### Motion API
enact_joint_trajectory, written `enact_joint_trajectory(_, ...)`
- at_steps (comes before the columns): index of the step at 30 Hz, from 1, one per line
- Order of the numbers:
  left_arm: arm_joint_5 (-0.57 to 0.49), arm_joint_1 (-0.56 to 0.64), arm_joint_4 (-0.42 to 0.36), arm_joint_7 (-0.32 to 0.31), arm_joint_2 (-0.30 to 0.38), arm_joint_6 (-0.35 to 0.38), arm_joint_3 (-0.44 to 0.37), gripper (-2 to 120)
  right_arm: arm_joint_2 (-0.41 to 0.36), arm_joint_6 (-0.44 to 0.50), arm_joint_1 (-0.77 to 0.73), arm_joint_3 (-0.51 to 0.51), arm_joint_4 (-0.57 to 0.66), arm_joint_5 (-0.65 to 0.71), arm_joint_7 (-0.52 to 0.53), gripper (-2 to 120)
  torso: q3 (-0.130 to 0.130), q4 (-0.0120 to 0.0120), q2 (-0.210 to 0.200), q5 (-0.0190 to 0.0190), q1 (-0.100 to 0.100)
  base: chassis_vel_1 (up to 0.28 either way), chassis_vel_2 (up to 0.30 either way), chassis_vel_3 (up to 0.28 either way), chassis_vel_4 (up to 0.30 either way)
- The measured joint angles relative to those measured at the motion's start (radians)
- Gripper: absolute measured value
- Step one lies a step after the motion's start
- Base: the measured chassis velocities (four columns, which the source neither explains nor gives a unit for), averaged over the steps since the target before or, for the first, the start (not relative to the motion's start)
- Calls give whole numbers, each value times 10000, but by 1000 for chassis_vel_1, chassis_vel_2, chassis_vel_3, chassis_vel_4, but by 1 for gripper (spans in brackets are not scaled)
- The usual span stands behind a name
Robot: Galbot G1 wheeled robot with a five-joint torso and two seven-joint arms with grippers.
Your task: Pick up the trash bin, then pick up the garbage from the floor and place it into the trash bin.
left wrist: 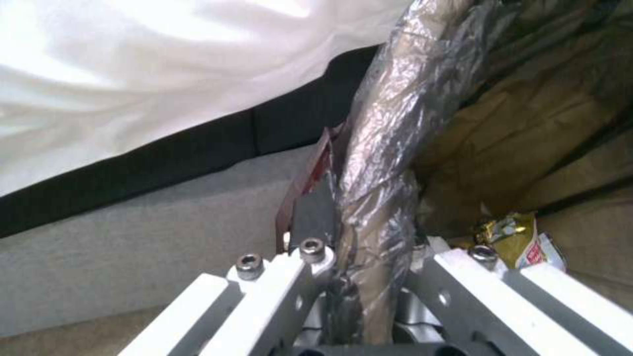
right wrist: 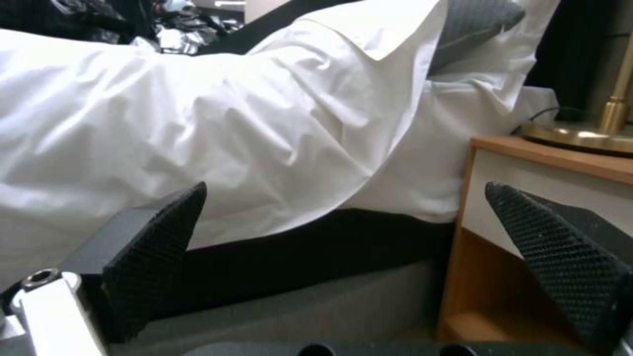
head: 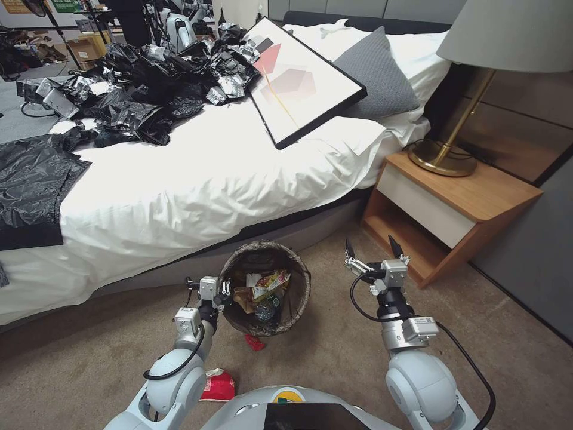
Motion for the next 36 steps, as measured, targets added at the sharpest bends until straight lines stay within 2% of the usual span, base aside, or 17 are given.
enact_joint_trajectory(18,87,294,-163,9,2,-31,-271,3,65,21,81,-21,9,-38,4,100,0,0,0,0,0,0,0,0,0)
enact_joint_trajectory(36,126,547,-197,20,-33,-95,-527,3,179,51,-132,-663,-79,-308,-30,100,0,0,0,0,0,41,32,36,39)
